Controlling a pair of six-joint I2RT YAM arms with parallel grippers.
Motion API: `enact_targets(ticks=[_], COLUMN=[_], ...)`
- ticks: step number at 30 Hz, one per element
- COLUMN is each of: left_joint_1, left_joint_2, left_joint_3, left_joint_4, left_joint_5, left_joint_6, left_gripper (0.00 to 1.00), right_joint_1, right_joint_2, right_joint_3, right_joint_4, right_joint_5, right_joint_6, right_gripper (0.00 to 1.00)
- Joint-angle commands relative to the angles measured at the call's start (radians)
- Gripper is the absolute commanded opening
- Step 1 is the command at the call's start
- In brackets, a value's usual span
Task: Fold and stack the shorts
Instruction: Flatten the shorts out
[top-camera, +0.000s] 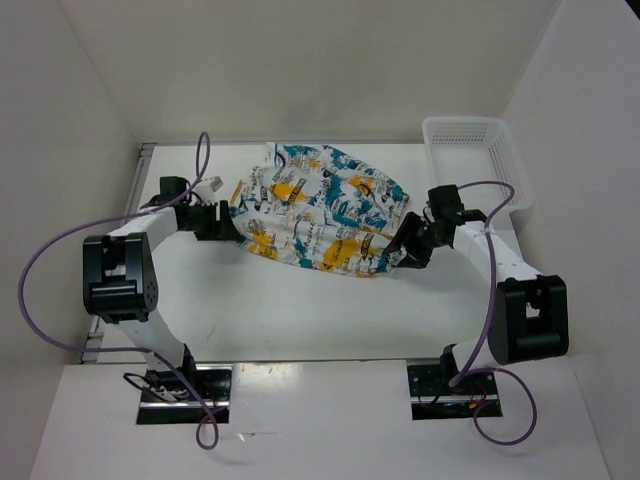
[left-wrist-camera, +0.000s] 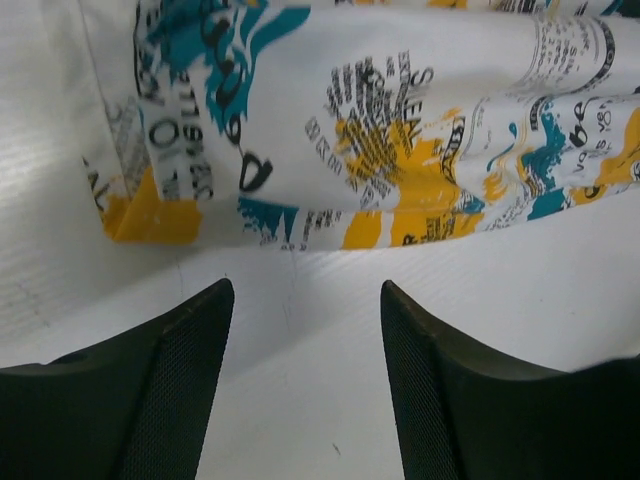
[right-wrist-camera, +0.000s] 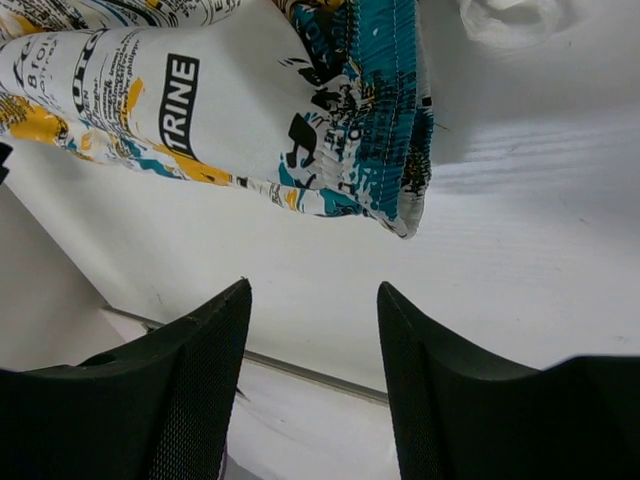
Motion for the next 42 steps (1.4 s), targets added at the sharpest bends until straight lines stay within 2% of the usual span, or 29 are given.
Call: enact_targets(ticks=[1, 3, 4, 7, 9, 11, 14, 21, 25, 28, 32, 34, 41, 42], left_joint_1=[-0.023, -0.034, -0.034, -0.055, -0.055, -0.055, -0.066, -0.086, -0.095, -0.095, -0.104, -0.105, -0.137, -0.137], left_joint_2=[0.062, 0.095, 0.124, 0.148, 0.158, 0.158, 0.180, 0.209, 0.240, 0.240, 0.261, 0.281, 0.290, 0.290], left_joint_3=[0.075, 0.102, 0.124, 0.157, 0.157, 0.157, 0.157, 0.181, 0.201, 0.211, 0.243, 0.255, 0.275, 0.284], left_joint_4=[0.103, 0.094, 0.094, 0.061, 0.052, 0.052, 0.072, 0.094, 0.094, 0.113, 0.113, 0.113, 0.113, 0.104], left_joint_5=[0.014, 0.014, 0.014, -0.033, -0.047, -0.047, -0.047, -0.078, -0.090, -0.101, -0.101, -0.101, -0.130, -0.130], left_joint_6=[0.006, 0.006, 0.006, 0.006, 0.006, 0.006, 0.006, 0.006, 0.006, 0.006, 0.006, 0.006, 0.006, 0.006], left_gripper=[0.67, 0.62, 0.55, 0.47, 0.47, 0.54, 0.58, 0.58, 0.54, 0.59, 0.59, 0.53, 0.46, 0.41], right_joint_1=[-0.007, -0.007, -0.007, -0.007, -0.007, -0.007, -0.007, -0.007, -0.007, -0.007, -0.007, -0.007, -0.007, -0.007], right_joint_2=[-0.024, -0.024, -0.024, -0.033, -0.033, -0.043, -0.043, -0.033, -0.033, -0.033, -0.033, -0.033, -0.033, -0.033], right_joint_3=[-0.011, -0.011, -0.011, -0.022, -0.022, -0.031, -0.031, -0.031, -0.040, -0.040, -0.050, -0.050, -0.050, -0.059], right_joint_4=[0.060, 0.060, 0.060, 0.060, 0.060, 0.060, 0.060, 0.069, 0.069, 0.069, 0.069, 0.069, 0.069, 0.069], right_joint_5=[-0.029, -0.019, -0.019, -0.019, -0.008, -0.008, -0.008, -0.008, -0.008, -0.008, -0.008, -0.008, -0.008, -0.008], right_joint_6=[0.028, 0.028, 0.028, 0.028, 0.038, 0.038, 0.038, 0.038, 0.038, 0.038, 0.038, 0.038, 0.038, 0.038], right_gripper=[0.59, 0.59, 0.59, 0.59, 0.59, 0.59, 0.59, 0.59, 0.59, 0.59, 0.59, 0.59, 0.59, 0.59])
